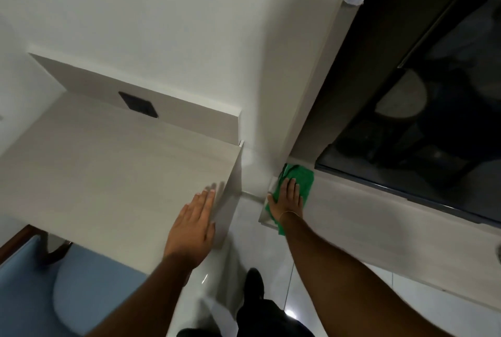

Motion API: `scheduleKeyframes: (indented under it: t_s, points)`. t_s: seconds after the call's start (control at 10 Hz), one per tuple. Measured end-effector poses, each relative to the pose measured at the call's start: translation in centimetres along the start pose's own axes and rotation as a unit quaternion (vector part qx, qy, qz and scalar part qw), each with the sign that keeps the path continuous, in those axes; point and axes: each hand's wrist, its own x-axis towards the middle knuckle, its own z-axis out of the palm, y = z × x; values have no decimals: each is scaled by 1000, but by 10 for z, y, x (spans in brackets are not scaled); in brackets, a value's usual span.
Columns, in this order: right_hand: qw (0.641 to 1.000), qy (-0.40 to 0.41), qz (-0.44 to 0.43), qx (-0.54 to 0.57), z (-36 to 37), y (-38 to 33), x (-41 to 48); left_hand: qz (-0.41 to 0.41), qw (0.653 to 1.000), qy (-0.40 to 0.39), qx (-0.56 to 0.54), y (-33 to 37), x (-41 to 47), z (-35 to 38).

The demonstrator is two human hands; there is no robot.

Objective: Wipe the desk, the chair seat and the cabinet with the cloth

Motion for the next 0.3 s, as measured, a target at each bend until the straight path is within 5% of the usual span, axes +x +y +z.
scheduleKeyframes:
  t_s: [0.1,0.3]
  points:
    - [999,23,2,-30,8,-4,-1,-33,999,0,3,-18,-14,2]
    - [979,103,-155,-82,37,-40,-27,-151,987,33,49,-41,-26,-12]
